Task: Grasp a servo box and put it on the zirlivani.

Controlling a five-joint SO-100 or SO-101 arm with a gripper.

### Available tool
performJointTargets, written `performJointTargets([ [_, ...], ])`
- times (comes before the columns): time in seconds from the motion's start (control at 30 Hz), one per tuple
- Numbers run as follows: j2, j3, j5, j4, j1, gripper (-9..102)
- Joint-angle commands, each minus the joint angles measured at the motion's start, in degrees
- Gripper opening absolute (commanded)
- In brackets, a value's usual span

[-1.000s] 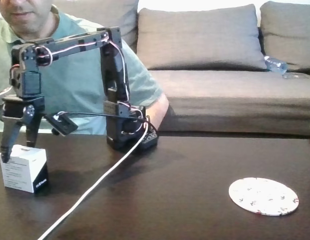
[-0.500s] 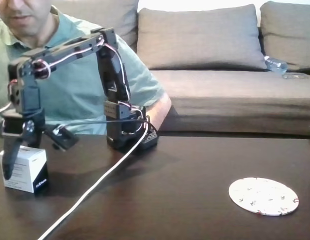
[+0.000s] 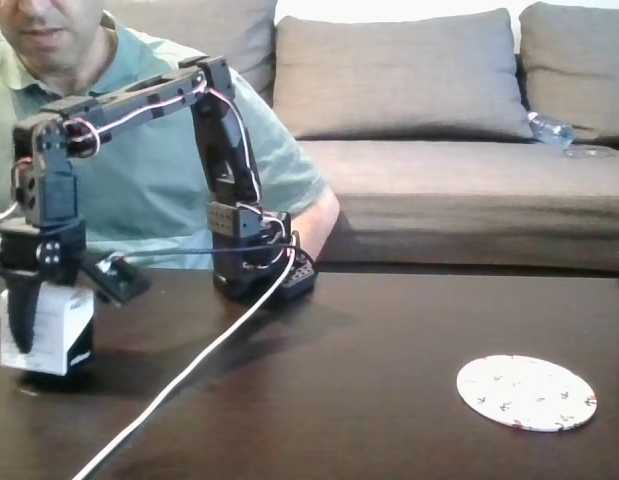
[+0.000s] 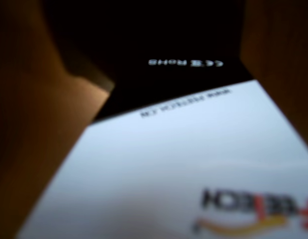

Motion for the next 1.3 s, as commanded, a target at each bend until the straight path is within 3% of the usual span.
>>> performJointTargets([
  [0.0, 8.35, -5.45, 0.62, 6.59, -0.44, 16],
  [0.27, 36.91, -10.37, 6.33, 24.61, -11.95, 16],
  [0.5, 46.32, -10.11, 18.81, 29.44, -41.75, 16],
  [0.67, 36.47, -10.90, 26.10, 28.39, -57.83, 16],
  [0.9, 19.25, -15.64, 31.46, 21.45, -72.07, 16],
  [1.27, -12.92, -49.31, 36.56, 25.58, -86.04, 16],
])
